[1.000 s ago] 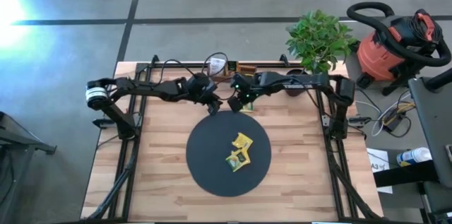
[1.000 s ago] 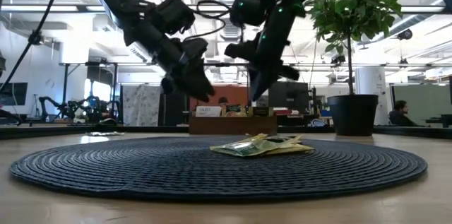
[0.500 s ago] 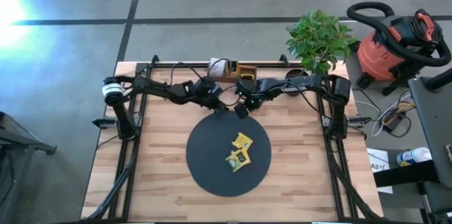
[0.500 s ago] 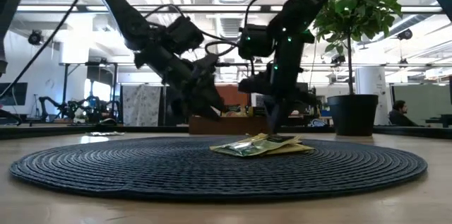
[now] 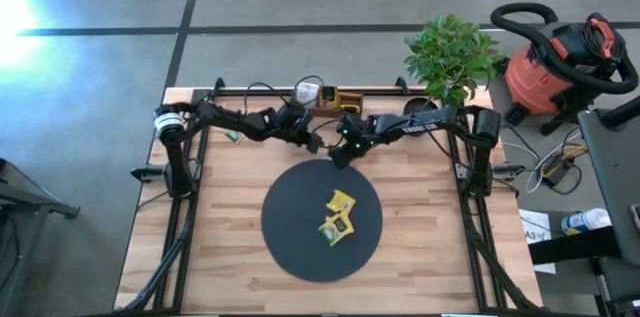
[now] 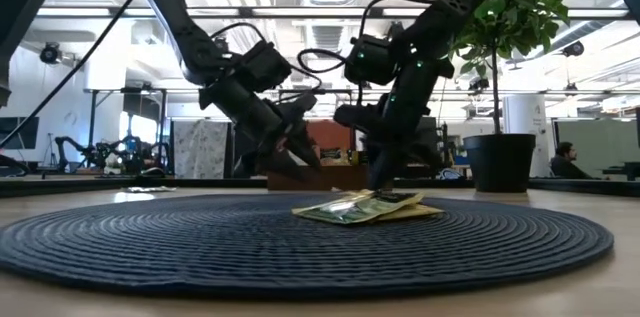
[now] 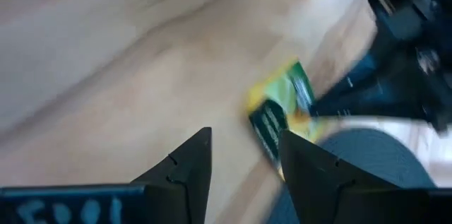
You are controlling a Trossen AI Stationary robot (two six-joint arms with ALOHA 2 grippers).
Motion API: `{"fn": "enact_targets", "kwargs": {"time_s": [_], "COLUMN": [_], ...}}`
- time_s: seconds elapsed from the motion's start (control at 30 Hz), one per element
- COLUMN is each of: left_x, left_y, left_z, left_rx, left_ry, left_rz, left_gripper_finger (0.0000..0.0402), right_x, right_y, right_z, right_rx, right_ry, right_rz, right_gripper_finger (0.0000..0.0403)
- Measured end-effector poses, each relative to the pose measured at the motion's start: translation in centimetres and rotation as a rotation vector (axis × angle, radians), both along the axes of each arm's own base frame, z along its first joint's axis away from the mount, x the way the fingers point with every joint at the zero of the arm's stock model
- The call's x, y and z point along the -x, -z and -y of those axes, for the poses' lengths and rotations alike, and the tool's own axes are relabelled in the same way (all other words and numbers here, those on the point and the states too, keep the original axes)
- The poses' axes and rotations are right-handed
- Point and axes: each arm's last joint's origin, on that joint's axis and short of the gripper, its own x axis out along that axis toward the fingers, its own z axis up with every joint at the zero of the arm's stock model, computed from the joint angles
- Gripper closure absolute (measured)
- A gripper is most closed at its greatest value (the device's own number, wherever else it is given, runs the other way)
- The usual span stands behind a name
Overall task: Pick & Place Tea
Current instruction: Put the green tea bag into the right section of the wooden organizer
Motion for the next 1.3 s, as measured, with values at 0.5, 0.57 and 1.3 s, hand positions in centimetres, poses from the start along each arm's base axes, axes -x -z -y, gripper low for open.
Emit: {"fn": "enact_targets", "kwargs": {"time_s": [0.5,0.57,1.3], "left_x": [0.2,0.2,0.2], "left_y": [1.4,1.3,1.8], "left_z": [-0.7,-0.7,-0.6], "left_rx": [0.11,0.103,0.097], "left_ry": [0.017,0.02,0.045], "left_rz": [0.002,0.007,-0.019], "left_gripper_finger": [0.0243,0.0243,0.0243], "right_x": [-1.1,-1.3,-1.0], "right_y": [-0.3,-0.4,0.3], "right_z": [0.3,0.3,0.1], "right_rx": [0.008,0.013,-0.049], "right_ry": [0.014,0.019,0.059], "right_rz": [0.115,0.135,0.158], "right_gripper_finger": [0.0394,0.0394,0.0394]}}
